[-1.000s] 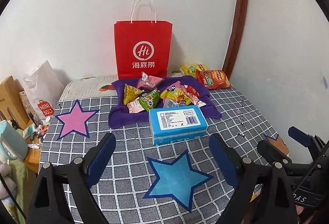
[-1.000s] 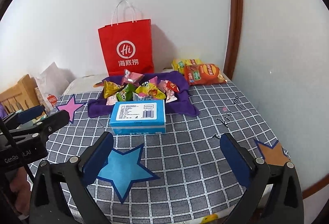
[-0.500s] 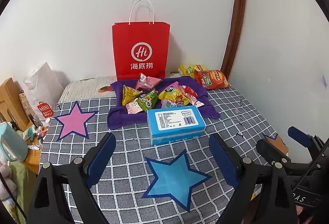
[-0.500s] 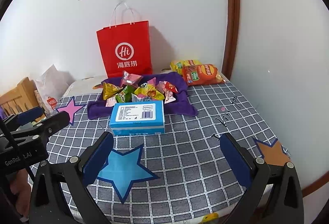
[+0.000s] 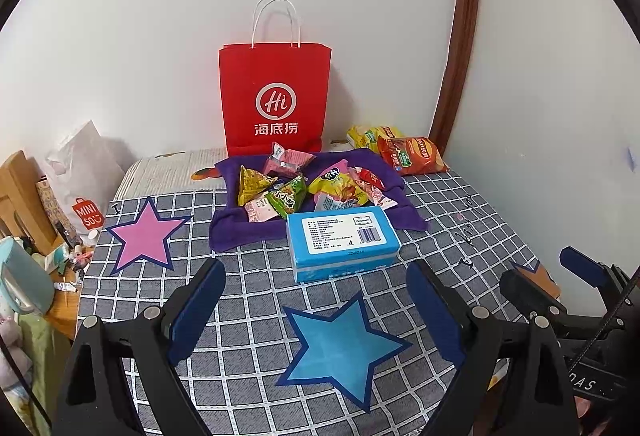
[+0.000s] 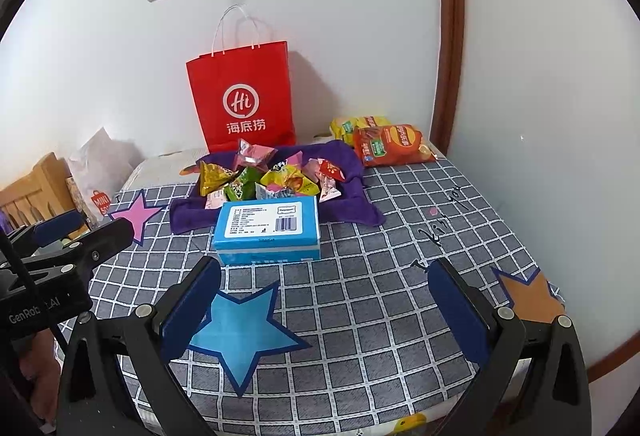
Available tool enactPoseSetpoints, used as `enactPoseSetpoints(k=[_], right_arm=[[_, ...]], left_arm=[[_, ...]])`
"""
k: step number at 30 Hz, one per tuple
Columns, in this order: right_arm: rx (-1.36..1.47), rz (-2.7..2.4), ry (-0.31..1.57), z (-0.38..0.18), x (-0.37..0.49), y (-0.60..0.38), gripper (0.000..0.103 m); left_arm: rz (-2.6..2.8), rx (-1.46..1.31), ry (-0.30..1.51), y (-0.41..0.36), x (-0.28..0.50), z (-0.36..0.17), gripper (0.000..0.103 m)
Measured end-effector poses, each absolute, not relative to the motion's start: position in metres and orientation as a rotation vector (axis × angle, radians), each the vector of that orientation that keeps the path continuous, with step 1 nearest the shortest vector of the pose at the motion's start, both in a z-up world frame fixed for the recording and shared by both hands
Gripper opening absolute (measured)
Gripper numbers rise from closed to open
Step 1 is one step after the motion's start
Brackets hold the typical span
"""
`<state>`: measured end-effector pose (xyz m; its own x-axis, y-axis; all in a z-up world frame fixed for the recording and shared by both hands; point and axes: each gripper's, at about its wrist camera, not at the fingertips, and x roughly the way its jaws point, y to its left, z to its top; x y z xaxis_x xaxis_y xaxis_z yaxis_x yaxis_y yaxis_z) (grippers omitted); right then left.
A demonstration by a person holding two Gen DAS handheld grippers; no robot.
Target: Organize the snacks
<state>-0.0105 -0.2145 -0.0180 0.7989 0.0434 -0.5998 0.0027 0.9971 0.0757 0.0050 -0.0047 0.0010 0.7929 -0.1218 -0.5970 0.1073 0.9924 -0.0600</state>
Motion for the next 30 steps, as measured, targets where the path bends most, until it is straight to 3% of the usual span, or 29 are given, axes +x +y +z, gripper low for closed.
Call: enactPoseSetpoints(k=[30], right_arm=[[0.075,0.027,0.634,-0.0152,-0.0121,-0.2160,0.102]], left_arm=[[-0.126,-0.025,0.643,-0.0034,0.0048,0.0024,0.092]])
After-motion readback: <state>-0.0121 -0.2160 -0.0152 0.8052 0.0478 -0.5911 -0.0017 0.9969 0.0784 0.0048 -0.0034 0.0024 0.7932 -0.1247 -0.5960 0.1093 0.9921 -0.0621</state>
